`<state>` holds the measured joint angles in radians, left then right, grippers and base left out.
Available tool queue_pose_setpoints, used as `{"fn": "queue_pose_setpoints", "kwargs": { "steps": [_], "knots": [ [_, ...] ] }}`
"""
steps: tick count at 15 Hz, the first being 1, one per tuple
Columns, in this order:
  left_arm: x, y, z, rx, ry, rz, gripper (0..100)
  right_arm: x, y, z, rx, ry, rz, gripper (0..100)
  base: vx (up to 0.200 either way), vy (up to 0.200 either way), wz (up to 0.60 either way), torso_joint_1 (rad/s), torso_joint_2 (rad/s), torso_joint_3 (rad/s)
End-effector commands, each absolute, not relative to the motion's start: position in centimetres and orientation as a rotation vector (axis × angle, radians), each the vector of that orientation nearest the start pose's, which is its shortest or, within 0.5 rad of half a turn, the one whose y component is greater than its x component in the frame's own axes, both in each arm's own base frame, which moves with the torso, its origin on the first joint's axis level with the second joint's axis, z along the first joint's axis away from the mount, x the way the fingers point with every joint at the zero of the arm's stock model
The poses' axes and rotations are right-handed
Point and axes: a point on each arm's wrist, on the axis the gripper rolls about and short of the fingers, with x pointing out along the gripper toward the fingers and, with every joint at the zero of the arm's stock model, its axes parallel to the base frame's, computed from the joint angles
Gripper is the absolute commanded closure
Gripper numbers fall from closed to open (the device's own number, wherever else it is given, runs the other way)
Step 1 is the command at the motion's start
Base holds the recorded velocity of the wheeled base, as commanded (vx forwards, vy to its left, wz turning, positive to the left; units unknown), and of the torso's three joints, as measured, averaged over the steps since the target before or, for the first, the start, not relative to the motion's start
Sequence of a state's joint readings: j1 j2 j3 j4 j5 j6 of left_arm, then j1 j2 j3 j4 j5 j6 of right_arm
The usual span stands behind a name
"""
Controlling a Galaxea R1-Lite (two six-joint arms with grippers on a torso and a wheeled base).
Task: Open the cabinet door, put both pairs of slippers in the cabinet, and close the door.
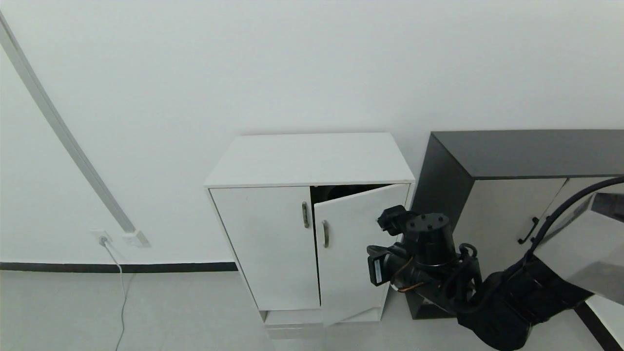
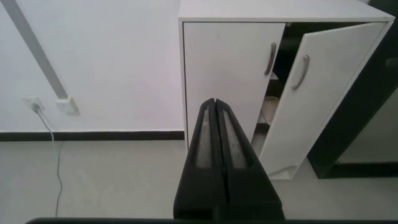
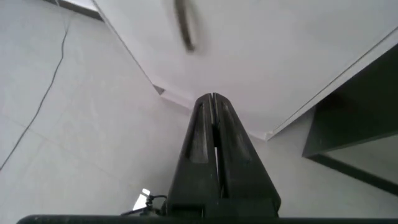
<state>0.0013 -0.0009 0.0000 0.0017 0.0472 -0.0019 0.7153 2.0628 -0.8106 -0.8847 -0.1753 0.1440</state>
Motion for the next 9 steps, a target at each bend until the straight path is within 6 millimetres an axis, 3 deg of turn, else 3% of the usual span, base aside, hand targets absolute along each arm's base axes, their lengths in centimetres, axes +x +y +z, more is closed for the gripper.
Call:
{"fn": "queue_pose_setpoints", "kwargs": {
  "steps": [1, 6, 9],
  "knots": [
    [-2.3, 0.1, 7.5, -0.003, 0.001, 0.049, 100, 26.9, 23.9, 7.7, -0.029, 0.384, 0.531, 100, 0.2, 0.0, 0.0, 0.002, 0.0, 0.002],
    [-2.3, 0.1, 7.5, -0.001, 0.001, 0.049, 100, 26.2, 24.9, 6.2, -0.028, 0.365, 0.571, 100, 0.2, 0.0, 0.0, 0.004, 0.0, 0.004],
    [-2.3, 0.1, 7.5, -0.003, 0.001, 0.049, 100, 26.7, 25.5, 5.5, -0.026, 0.364, 0.576, 100, 0.0, 0.0, 0.0, 0.0, 0.0, 0.0]
  ]
}}
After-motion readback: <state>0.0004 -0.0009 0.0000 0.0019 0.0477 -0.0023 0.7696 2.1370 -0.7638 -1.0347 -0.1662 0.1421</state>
